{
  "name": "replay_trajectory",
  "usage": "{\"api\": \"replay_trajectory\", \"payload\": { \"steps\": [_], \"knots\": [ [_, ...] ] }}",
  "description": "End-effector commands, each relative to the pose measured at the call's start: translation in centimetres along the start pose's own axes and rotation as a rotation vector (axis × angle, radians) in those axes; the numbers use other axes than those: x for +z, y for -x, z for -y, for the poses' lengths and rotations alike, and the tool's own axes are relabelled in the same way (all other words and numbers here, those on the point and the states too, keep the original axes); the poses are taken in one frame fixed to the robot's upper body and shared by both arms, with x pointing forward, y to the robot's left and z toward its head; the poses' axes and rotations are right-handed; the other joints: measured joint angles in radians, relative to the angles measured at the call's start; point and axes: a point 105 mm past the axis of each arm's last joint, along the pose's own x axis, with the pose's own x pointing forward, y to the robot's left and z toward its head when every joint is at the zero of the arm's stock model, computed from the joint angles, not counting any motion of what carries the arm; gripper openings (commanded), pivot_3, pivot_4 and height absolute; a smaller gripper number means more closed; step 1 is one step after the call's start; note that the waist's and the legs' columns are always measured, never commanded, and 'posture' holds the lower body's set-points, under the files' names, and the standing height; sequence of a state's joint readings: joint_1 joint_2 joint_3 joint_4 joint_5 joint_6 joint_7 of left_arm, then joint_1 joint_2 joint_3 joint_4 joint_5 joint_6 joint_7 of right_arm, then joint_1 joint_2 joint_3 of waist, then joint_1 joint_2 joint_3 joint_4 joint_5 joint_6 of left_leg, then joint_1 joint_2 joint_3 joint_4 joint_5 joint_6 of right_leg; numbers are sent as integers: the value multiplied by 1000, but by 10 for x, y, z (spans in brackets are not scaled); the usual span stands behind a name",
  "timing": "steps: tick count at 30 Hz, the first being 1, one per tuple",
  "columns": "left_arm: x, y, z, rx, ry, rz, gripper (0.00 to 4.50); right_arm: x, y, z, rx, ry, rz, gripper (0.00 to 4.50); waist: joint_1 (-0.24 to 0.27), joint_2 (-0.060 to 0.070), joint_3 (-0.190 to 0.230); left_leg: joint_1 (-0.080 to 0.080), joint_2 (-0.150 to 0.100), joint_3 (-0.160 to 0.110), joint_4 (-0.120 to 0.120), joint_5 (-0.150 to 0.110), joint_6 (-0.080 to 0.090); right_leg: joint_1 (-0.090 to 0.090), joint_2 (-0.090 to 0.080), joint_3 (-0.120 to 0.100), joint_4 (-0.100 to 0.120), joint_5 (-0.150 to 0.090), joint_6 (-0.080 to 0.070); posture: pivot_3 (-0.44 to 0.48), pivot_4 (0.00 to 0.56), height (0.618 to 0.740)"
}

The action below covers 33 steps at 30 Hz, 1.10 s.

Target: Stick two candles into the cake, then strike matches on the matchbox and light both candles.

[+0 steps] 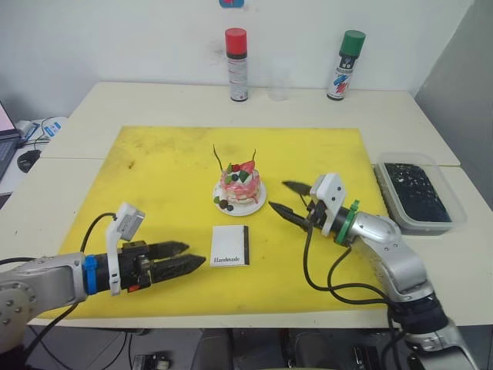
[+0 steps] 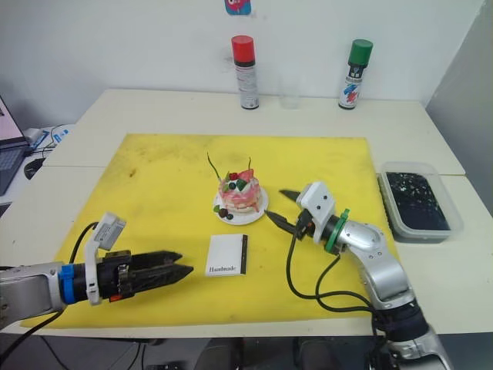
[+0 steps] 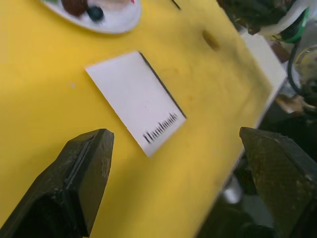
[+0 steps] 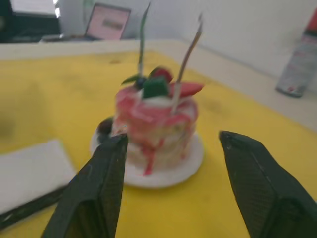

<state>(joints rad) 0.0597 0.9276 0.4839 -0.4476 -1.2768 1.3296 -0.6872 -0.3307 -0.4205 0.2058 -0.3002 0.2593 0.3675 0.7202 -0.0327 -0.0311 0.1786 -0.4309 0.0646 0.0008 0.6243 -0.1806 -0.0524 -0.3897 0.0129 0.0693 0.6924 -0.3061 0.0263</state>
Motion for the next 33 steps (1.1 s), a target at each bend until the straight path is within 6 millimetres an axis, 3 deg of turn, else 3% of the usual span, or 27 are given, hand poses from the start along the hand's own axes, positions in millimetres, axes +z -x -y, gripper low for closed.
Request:
{"api": "replay_trajectory", "payload": {
  "steps": [1, 6, 11, 17, 22, 33],
  "knots": [
    [-10, 4, 6, -47, 99, -76, 4500, 12, 1, -15, 121, 26, -22, 1843, 0, 0, 0, 1, 0, 1, 0, 0, 0, 0, 0, 1, 0, -1, -1, 0, 150, 740],
    [3, -12, -9, -75, 184, -16, 4500, 5, -4, -21, 194, 54, -128, 17, 2, 0, 0, 2, -1, 1, 1, 0, 0, 0, 0, 1, 1, -1, -2, 0, 150, 740],
    [15, -22, -20, -81, 248, 21, 4500, -3, -8, -31, 245, 80, -194, 17, 2, -2, 0, 1, -2, 2, 1, 0, 0, 0, 1, 1, 0, 1, 2, 0, 150, 740],
    [22, -40, -21, -118, 255, -2, 4500, -11, -13, -38, 281, 126, -235, 17, 2, -2, 0, -1, -2, 1, 0, -1, -2, -1, 2, 0, 0, 1, 2, 0, 150, 740],
    [17, -51, -23, -112, 260, -47, 4500, -18, -16, -39, 299, 152, -266, 17, 1, -2, 0, -1, -2, 1, 0, -1, -2, -1, 2, 0, 0, 0, 3, 0, 150, 740],
    [22, -46, -28, -91, 271, -11, 4500, -29, -19, -40, 320, 166, -298, 17, 1, -2, 0, -1, -2, 1, 0, -1, -2, -1, 2, 0, 0, 1, 3, 0, 150, 740]
  ]
}}
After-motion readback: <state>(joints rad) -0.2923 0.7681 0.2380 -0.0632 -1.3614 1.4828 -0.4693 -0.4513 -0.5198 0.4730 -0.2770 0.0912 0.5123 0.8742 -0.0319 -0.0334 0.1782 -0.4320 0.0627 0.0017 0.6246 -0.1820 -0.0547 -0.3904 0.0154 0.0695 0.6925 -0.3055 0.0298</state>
